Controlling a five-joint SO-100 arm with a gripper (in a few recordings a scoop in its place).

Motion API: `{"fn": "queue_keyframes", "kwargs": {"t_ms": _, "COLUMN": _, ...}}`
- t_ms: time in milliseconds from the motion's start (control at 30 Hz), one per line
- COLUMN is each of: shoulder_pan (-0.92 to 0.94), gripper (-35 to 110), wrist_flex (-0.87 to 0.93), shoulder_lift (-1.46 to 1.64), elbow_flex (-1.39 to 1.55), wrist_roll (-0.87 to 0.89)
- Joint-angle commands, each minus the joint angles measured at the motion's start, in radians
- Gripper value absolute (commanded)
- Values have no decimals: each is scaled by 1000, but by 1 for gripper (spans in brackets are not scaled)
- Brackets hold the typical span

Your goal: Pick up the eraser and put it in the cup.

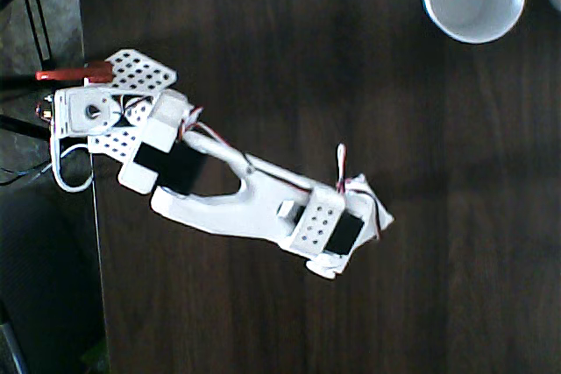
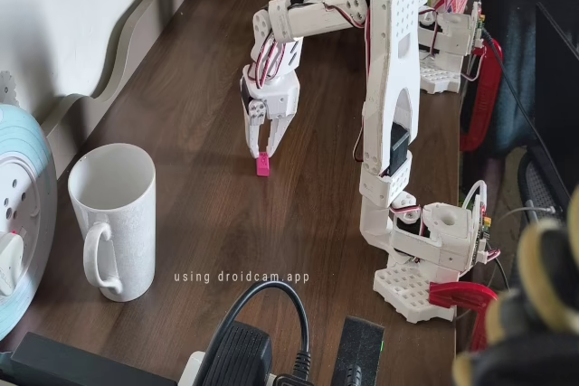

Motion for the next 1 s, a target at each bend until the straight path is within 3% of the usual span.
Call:
{"fn": "queue_keyframes", "kwargs": {"t_ms": 0, "shoulder_pan": 2, "gripper": 0, "wrist_flex": 69, "shoulder_lift": 67, "elbow_flex": -31, "wrist_roll": -9}}
{"fn": "queue_keyframes", "kwargs": {"t_ms": 400, "shoulder_pan": -112, "gripper": 0, "wrist_flex": 222, "shoulder_lift": 304, "elbow_flex": -29, "wrist_roll": 55}}
{"fn": "queue_keyframes", "kwargs": {"t_ms": 700, "shoulder_pan": -341, "gripper": 0, "wrist_flex": 293, "shoulder_lift": 621, "elbow_flex": -34, "wrist_roll": 84}}
{"fn": "queue_keyframes", "kwargs": {"t_ms": 967, "shoulder_pan": -597, "gripper": 0, "wrist_flex": 367, "shoulder_lift": 574, "elbow_flex": -367, "wrist_roll": 147}}
